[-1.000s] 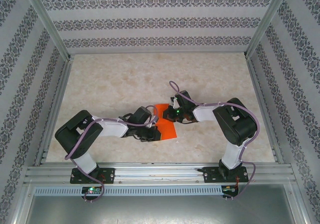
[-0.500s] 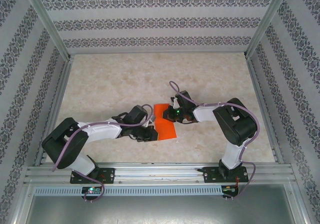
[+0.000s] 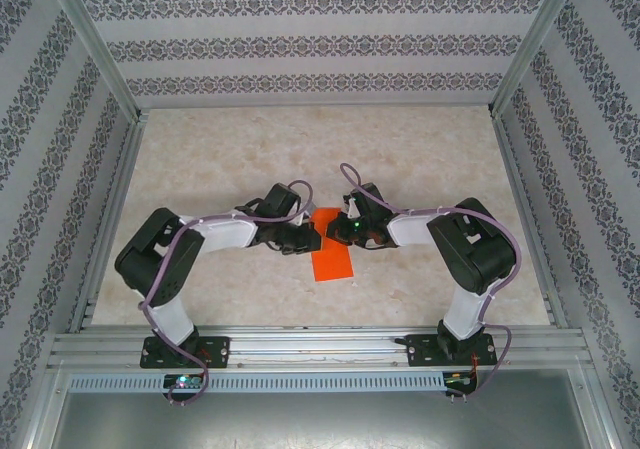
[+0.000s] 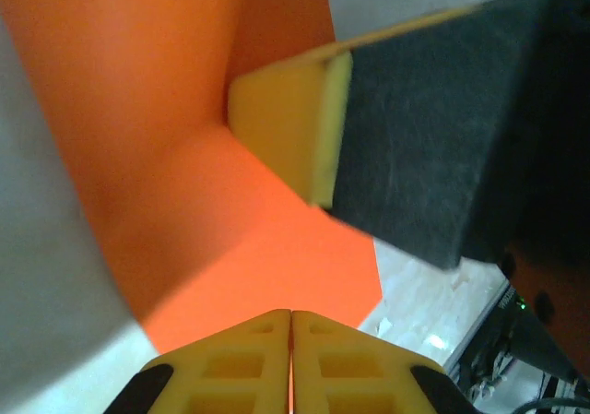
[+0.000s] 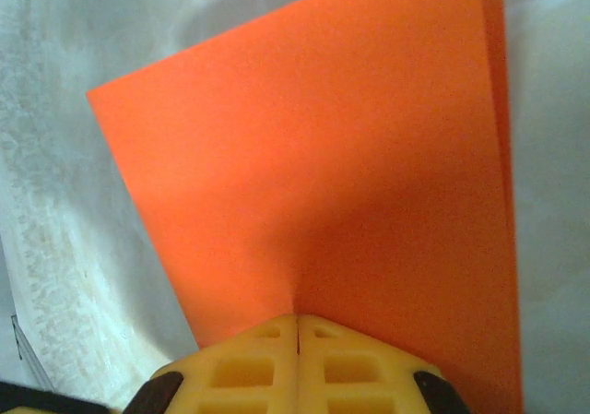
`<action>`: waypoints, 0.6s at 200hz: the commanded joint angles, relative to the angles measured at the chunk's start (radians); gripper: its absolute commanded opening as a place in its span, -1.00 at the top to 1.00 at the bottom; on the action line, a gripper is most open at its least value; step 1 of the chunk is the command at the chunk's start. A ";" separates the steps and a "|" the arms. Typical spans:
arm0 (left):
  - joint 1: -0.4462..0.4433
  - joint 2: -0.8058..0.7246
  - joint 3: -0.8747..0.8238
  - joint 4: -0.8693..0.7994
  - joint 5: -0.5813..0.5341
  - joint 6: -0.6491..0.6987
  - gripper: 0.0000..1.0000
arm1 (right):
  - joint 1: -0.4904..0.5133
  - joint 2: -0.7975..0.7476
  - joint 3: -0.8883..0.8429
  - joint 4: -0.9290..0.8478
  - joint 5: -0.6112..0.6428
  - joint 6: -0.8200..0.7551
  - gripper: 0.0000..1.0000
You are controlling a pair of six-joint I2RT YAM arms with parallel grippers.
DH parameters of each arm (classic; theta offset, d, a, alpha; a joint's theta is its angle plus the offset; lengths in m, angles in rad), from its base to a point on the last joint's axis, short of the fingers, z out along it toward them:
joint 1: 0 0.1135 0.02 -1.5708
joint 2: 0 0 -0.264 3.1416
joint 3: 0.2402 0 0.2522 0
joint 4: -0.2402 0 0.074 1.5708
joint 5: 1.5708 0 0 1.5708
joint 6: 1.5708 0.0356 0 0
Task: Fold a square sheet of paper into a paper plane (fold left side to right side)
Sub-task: Hold the square sheet of paper at the center of the table.
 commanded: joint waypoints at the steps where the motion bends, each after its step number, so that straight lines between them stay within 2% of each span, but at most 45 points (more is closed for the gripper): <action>1: 0.007 0.042 0.040 -0.003 0.000 0.046 0.81 | 0.013 0.033 -0.044 -0.128 0.082 0.002 1.00; 56: 0.006 0.109 0.044 -0.010 -0.019 0.052 0.81 | 0.022 0.028 -0.036 -0.125 0.079 -0.001 1.00; 120: 0.006 0.147 0.045 -0.097 -0.070 0.059 0.82 | 0.027 -0.011 -0.004 -0.119 0.076 0.004 1.00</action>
